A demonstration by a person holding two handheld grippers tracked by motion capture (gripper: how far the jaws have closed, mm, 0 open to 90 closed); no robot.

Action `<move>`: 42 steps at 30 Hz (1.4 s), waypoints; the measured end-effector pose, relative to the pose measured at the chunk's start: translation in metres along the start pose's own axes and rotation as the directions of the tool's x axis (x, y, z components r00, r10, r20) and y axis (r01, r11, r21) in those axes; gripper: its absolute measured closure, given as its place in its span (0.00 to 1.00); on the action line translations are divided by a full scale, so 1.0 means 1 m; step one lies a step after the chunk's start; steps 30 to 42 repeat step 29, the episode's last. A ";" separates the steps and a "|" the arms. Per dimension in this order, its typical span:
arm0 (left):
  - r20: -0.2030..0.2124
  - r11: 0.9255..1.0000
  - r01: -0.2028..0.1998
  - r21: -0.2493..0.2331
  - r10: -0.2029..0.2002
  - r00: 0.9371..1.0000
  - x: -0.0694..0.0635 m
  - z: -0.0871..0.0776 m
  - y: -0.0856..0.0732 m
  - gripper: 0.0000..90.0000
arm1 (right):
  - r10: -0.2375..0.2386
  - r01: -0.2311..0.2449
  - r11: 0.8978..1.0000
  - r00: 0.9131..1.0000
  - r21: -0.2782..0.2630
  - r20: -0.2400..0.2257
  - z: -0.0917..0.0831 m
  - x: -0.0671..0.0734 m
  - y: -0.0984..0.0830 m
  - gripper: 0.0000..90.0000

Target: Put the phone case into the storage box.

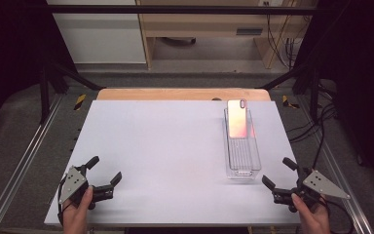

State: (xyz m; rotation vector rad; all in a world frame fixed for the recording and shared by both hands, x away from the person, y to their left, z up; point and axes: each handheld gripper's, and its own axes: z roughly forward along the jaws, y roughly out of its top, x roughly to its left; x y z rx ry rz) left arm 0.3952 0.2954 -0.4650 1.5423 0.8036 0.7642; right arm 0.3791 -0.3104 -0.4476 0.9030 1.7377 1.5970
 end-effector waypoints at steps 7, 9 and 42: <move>0.011 1.000 -0.012 0.002 0.012 1.000 -0.005 0.001 0.001 0.02 | -0.023 0.024 1.000 0.999 0.020 -0.039 0.013 0.011 -0.003 0.03; 0.014 1.000 -0.020 0.001 0.020 1.000 -0.006 0.001 0.001 0.02 | -0.035 0.036 0.999 0.998 0.028 -0.051 0.018 0.014 -0.004 0.03; 0.036 0.999 -0.041 -0.008 0.041 0.999 -0.007 0.002 0.000 0.01 | -0.065 0.066 0.997 0.998 0.031 -0.017 0.041 0.017 -0.013 0.04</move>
